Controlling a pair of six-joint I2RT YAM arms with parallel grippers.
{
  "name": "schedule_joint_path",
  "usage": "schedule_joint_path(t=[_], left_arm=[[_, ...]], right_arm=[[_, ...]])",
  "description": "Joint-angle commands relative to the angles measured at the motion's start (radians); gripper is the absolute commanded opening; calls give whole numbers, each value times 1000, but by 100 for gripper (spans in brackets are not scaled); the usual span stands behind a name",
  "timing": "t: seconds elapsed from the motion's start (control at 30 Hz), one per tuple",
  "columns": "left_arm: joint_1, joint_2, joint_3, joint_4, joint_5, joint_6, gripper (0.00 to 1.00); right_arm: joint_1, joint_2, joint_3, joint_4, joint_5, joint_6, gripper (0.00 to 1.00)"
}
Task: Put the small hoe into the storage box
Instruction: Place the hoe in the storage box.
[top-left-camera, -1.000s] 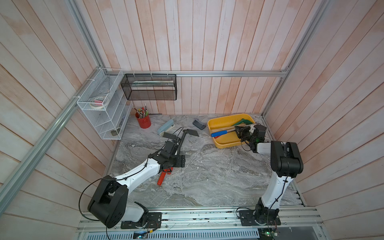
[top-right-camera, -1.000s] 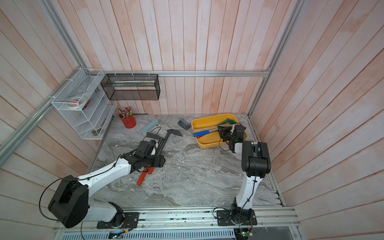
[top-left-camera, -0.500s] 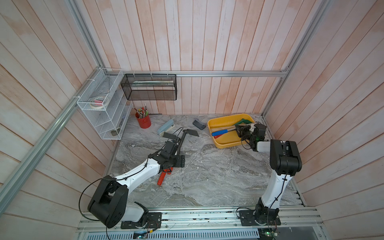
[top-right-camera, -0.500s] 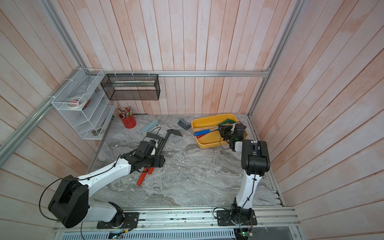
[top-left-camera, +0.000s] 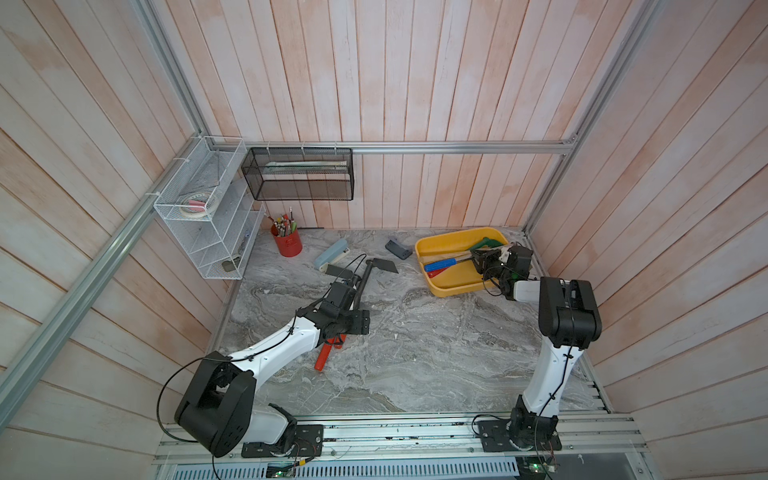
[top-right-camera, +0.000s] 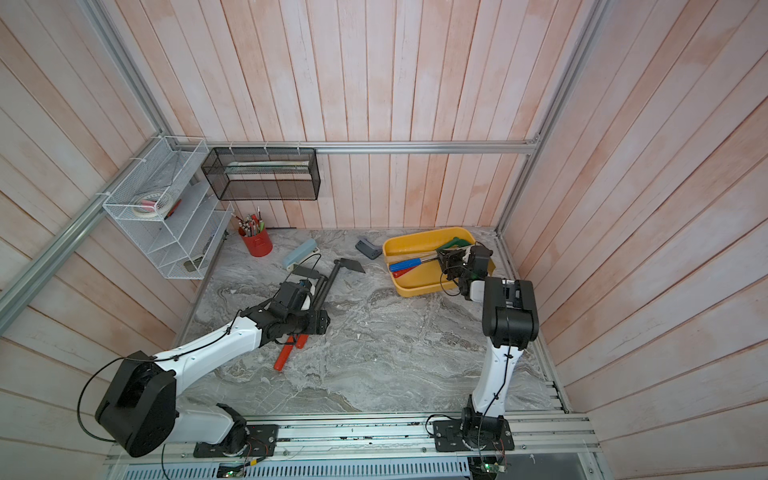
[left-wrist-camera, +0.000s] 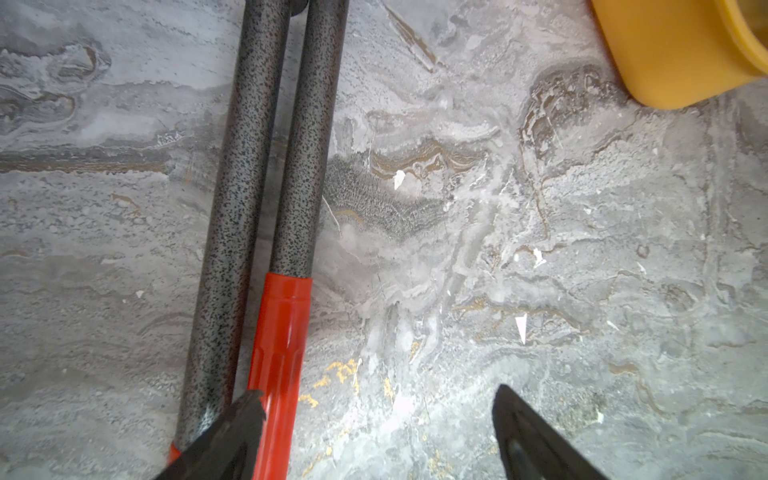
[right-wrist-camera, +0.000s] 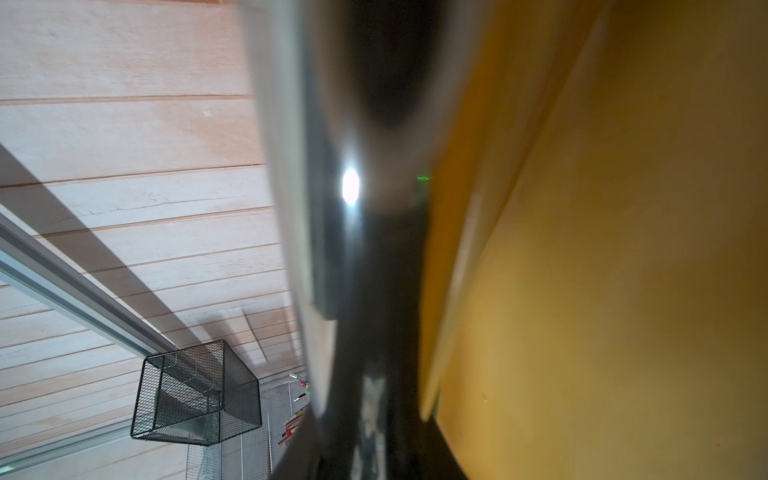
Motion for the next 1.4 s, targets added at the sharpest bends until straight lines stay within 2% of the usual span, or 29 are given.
schedule_joint_path(t=[0.0, 0.7, 1.37], left_arm=[[6, -19, -20, 3, -13, 0, 88], [6, -14, -12, 6, -10, 6, 88], [7, -33, -19, -9, -22, 6, 88]], right_arm=[[-15, 23, 11, -27, -8, -40, 4], [-26, 4, 21, -77, -11, -68, 33], [-46, -22, -5, -71, -25, -66, 44]])
